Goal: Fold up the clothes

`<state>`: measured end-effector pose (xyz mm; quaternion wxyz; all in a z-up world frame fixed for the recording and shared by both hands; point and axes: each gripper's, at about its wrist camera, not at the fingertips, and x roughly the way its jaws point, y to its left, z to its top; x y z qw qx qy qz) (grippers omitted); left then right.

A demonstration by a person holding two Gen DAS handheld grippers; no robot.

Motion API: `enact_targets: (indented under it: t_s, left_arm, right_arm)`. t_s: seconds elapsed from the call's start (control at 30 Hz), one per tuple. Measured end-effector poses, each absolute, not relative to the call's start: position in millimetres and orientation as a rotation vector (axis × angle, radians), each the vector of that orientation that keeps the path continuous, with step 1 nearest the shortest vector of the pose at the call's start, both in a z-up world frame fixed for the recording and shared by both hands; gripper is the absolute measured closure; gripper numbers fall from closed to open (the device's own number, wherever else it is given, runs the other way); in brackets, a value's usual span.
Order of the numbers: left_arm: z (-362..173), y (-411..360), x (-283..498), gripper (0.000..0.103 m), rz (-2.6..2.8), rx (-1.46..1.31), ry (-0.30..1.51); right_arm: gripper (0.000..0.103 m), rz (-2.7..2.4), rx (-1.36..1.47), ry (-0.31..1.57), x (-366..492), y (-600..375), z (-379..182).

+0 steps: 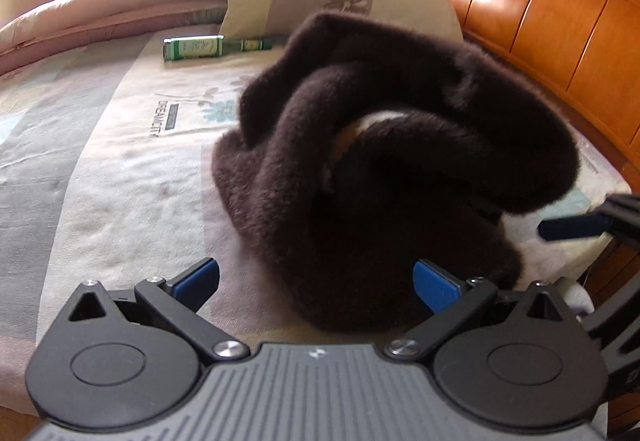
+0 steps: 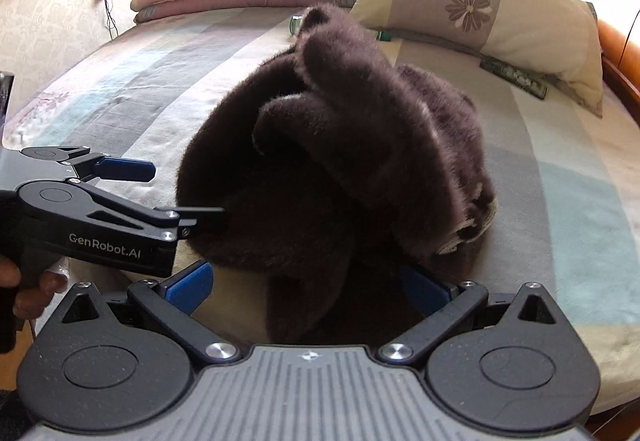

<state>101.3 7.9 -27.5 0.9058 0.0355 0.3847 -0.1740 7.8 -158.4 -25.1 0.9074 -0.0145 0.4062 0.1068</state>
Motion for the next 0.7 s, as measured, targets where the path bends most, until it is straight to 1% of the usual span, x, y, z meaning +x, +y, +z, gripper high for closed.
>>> enact_targets:
  t_s: [0.3,0.6,0.7]
  left_arm:
    - [-18,19,110,0.001,-0.355,0.114,0.773]
    - [-15,18,127,0.001,-0.328,0.145,0.78]
    - [-15,17,133,0.001,-0.314,0.15,0.785]
  right_arm:
    - [0.0,0.121,-0.098,0.756,13,-188,15]
    - [0.0,0.05,-0.138,0.809,48,-212,4]
    - [0.0,0.015,-0.138,0.796,59,-225,9]
